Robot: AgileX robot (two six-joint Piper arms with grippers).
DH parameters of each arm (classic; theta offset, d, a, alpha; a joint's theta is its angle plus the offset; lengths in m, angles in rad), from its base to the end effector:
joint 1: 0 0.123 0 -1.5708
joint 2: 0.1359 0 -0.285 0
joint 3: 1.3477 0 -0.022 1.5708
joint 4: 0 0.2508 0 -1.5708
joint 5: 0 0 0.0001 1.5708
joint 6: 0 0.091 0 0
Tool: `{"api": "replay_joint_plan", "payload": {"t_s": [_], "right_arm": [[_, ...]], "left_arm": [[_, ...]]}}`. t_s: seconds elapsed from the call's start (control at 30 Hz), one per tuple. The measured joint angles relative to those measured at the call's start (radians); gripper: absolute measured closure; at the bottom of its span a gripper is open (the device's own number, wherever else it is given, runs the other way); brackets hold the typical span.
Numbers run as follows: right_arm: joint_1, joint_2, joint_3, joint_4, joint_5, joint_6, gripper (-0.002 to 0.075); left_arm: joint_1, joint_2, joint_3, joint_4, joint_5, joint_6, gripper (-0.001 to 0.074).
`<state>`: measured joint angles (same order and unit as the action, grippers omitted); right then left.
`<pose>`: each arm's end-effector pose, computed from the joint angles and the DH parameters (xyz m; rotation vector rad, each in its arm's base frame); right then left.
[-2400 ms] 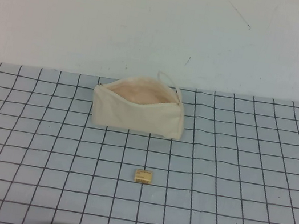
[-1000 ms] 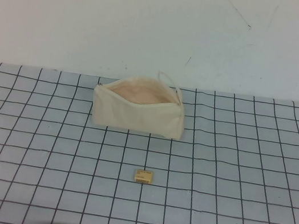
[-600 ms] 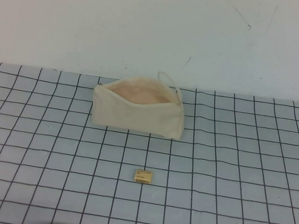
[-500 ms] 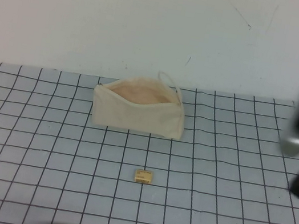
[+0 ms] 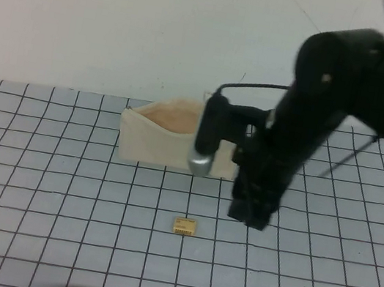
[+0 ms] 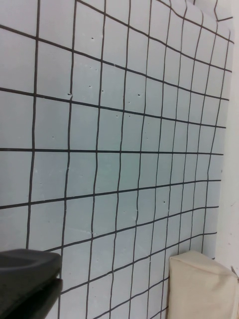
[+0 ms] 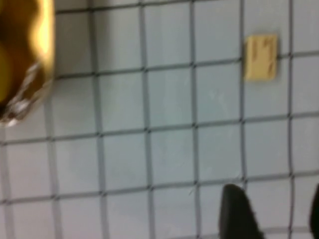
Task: Put eraser into pencil case
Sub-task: Pick up the eraser from the table
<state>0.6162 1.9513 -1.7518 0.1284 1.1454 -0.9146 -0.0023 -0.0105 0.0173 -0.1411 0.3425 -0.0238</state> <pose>0.3370 0.2516 0.2787 -1.9128 2.0611 0.1085 0.0533 -0.0044 0.1773 -0.1082 1.8290 -0.1552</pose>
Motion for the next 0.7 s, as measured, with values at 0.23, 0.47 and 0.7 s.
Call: {"api": "replay_joint_plan", "payload": {"t_s": [0.23,0.47,0.7], "right_arm": [[0.009,0.201,-0.153,0.002,-0.058,-0.023,0.0302],[0.032,0.337,-0.234,0.002,-0.093,-0.028,0.0295],[0.061,0.405,-0.242,0.002,-0.158,-0.051,0.0299]], "left_arm": [[0.0,0.0,0.0,0.0,0.0,0.0,0.0736],[0.0,0.0,0.0,0.0,0.0,0.0,0.0736],[0.0,0.0,0.0,0.0,0.0,0.0,0.0736]]}}
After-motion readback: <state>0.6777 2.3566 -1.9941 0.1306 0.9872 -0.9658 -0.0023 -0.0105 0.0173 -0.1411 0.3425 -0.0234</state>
